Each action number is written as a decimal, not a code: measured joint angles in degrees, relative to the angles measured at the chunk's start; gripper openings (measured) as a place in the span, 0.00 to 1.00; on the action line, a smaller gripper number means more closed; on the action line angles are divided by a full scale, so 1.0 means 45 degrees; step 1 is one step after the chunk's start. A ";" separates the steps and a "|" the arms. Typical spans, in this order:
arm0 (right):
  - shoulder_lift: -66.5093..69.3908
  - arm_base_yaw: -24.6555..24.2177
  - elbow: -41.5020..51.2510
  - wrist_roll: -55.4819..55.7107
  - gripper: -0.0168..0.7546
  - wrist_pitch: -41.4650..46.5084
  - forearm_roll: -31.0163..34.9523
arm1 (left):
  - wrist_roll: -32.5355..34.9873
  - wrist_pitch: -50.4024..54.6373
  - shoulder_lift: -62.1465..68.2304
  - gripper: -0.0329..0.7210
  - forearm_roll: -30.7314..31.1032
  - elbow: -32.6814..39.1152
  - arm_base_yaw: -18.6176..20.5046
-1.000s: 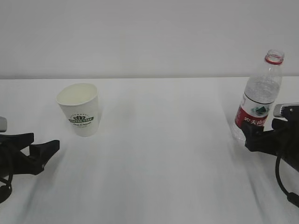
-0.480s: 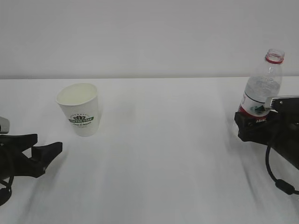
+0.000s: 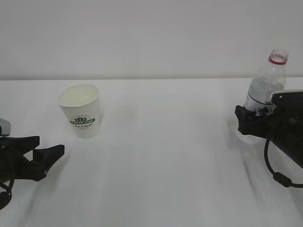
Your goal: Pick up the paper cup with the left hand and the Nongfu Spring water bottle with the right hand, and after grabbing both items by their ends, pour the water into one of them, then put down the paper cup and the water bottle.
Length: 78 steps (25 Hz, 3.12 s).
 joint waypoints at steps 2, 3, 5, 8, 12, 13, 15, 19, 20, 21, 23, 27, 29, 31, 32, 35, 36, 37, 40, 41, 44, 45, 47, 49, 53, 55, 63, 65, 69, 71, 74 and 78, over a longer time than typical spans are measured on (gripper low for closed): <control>0.0000 0.0000 -0.0029 0.0000 0.88 0.0000 0.0000 | 0.0000 0.0000 0.0000 0.82 0.0009 0.0000 0.0000; 0.0000 0.0000 -0.0029 0.0000 0.88 0.0000 0.0000 | 0.0000 0.0000 0.0000 0.82 0.0009 0.0000 0.0000; 0.0000 0.0000 -0.0029 0.0000 0.88 0.0000 0.0000 | 0.0000 0.0000 0.0000 0.82 0.0009 0.0000 0.0000; 0.0000 0.0000 -0.0029 0.0000 0.88 0.0000 0.0000 | 0.0000 0.0000 0.0000 0.82 0.0055 0.0000 0.0000; 0.0000 0.0000 -0.0136 0.0000 0.86 0.0000 -0.0023 | 0.0000 0.0000 0.0000 0.82 0.0075 0.0000 0.0000; 0.0000 0.0000 -0.0189 0.0000 0.85 0.0000 -0.0023 | 0.0000 0.0000 0.0000 0.82 0.0075 0.0000 0.0000; 0.0000 0.0000 -0.0273 0.0000 0.85 0.0000 -0.0023 | 0.0000 0.0000 0.0000 0.82 0.0075 0.0000 0.0000; 0.0000 0.0000 -0.0323 0.0000 0.84 0.0000 -0.0023 | 0.0000 0.0000 0.0000 0.82 0.0075 0.0000 0.0000; 0.0000 0.0000 -0.0323 0.0000 0.83 0.0000 -0.0023 | 0.0000 0.0000 0.0000 0.82 0.0075 0.0000 0.0000; 0.0000 0.0000 -0.0325 0.0000 0.82 0.0000 -0.0023 | 0.0000 0.0000 0.0000 0.82 0.0075 0.0000 0.0000; 0.0000 0.0000 -0.0325 0.0000 0.79 0.0000 -0.0046 | 0.0000 0.0000 0.0000 0.82 0.0075 0.0000 0.0000; 0.0000 0.0000 -0.0347 -0.0026 0.74 0.0000 -0.0046 | 0.0000 0.0000 0.0000 0.82 0.0075 0.0000 0.0000; 0.0000 0.0000 -0.0347 -0.0049 0.71 -0.0020 -0.0046 | 0.0000 0.0000 0.0000 0.82 0.0075 0.0000 0.0000; 0.0000 0.0000 -0.0347 -0.0049 0.69 -0.0049 -0.0023 | 0.0000 0.0000 0.0000 0.82 0.0075 0.0000 0.0000; 0.0000 0.0000 -0.0347 -0.0049 0.68 -0.0049 -0.0023 | 0.0000 0.0000 0.0000 0.82 0.0075 0.0000 0.0000; 0.0000 0.0000 -0.0347 -0.0049 0.65 -0.0077 -0.0023 | 0.0000 0.0000 0.0000 0.82 0.0075 0.0000 0.0000; 0.0000 0.0000 -0.0347 -0.0049 0.64 -0.0082 -0.0023 | 0.0000 0.0000 0.0000 0.82 0.0082 0.0000 0.0000; 0.0000 0.0000 -0.0347 -0.0049 0.63 -0.0104 -0.0023 | 0.0000 0.0000 0.0000 0.82 0.0104 0.0000 0.0000; 0.0000 0.0000 -0.0347 -0.0049 0.61 -0.0104 -0.0023 | 0.0000 0.0000 0.0000 0.82 0.0128 0.0000 0.0000; 0.0000 0.0000 -0.0347 -0.0049 0.61 -0.0127 -0.0023 | 0.0000 0.0000 0.0000 0.82 0.0153 0.0000 0.0000; 0.0000 0.0000 -0.0347 -0.0049 0.61 -0.0110 -0.0023 | 0.0000 0.0000 0.0000 0.82 0.0175 0.0000 0.0000; 0.0000 0.0000 -0.0347 -0.0049 0.61 -0.0110 -0.0023 | 0.0000 0.0000 0.0000 0.82 0.0175 0.0000 0.0000; 0.0000 0.0000 -0.0347 -0.0049 0.61 -0.0132 -0.0023 | 0.0000 0.0000 0.0000 0.82 0.0175 0.0000 0.0000; 0.0000 0.0000 -0.0347 -0.0049 0.61 -0.0131 -0.0023 | 0.0000 0.0000 0.0000 0.81 0.0199 0.0000 0.0000; 0.0000 0.0000 -0.0347 -0.0049 0.61 -0.0131 -0.0023 | 0.0000 0.0000 0.0000 0.79 0.0388 0.0000 0.0000; 0.0000 0.0000 -0.0347 -0.0104 0.61 -0.0131 -0.0023 | 0.0000 0.0000 0.0000 0.78 0.0412 0.0000 0.0000; 0.0000 0.0000 -0.0252 -0.0518 0.61 -0.0205 -0.0092 | 0.0000 0.0000 0.0000 0.77 0.0558 0.0000 0.0000; 0.0000 0.0000 -0.0226 -0.0540 0.61 -0.0201 -0.0236 | 0.0000 0.0000 0.0000 0.77 0.0590 0.0000 0.0000; -0.0311 0.0000 0.0059 -0.0537 0.60 -0.0021 -0.0590 | 0.0000 0.0000 0.0000 0.77 0.0774 0.0000 0.0000; -0.0522 0.0000 0.0260 -0.0537 0.60 0.0130 -0.0644 | 0.0000 0.0000 0.0000 0.76 0.0990 0.0000 0.0000; -0.0785 0.0000 0.0569 -0.0537 0.60 0.0238 -0.0672 | 0.0000 0.0000 0.0000 0.75 0.1165 0.0000 0.0000; -0.1175 0.0000 0.1116 -0.0537 0.60 0.0384 -0.0672 | 0.0000 0.0000 0.0000 0.74 0.1193 0.0000 0.0000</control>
